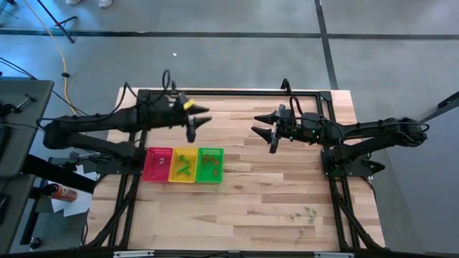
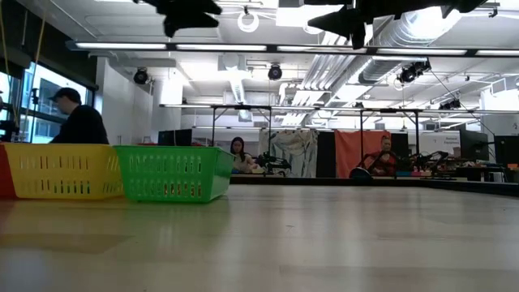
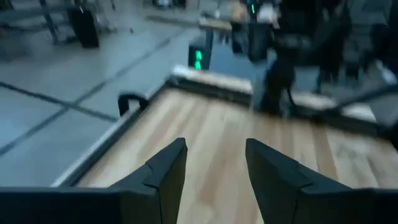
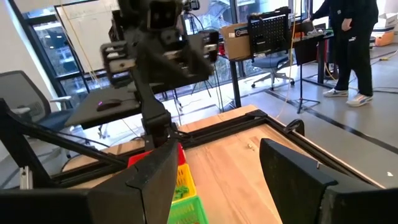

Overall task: Sort Halloween decoration
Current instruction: Put the white skull toy into the red bin

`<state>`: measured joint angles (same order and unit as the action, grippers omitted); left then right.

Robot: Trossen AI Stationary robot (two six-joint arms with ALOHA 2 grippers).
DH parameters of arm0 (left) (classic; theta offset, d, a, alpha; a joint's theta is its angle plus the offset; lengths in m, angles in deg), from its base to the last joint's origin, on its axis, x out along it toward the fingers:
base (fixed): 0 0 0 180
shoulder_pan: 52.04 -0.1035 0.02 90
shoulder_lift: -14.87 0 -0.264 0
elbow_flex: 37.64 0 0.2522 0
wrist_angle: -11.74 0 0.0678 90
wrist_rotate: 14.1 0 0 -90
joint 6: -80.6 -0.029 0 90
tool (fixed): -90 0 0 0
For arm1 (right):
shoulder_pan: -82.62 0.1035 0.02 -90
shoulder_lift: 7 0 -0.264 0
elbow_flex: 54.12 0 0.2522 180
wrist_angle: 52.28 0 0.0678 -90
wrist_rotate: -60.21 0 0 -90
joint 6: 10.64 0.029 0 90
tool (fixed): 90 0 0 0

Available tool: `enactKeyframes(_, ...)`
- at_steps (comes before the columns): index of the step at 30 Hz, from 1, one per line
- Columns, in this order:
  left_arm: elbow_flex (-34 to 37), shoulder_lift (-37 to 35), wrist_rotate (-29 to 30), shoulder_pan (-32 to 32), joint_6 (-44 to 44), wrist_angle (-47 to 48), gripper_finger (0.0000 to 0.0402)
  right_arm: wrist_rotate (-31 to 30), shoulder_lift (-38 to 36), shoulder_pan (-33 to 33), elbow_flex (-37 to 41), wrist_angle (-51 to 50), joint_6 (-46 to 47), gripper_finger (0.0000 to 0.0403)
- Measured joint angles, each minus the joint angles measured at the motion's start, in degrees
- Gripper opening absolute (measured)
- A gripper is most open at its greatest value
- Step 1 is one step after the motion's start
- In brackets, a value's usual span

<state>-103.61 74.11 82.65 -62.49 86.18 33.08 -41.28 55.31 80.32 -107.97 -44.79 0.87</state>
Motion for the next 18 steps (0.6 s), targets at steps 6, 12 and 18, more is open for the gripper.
enactKeyframes(6,0.1,5.3,-8.3,-2.8,3.9,-9.9,0.0156,0.7,0.0,0.0,0.0,0.0,0.0,0.0222)
enactKeyframes(12,0.1,10.4,-9.1,-2.8,8.1,-13.8,0.0156,0.7,0.0,0.0,0.0,-0.5,-4.6,0.0222)
enactKeyframes(18,0.1,14.8,-9.1,0.2,11.6,-23.5,0.0156,1.3,0.0,0.0,0.0,-0.5,-4.6,0.0222)
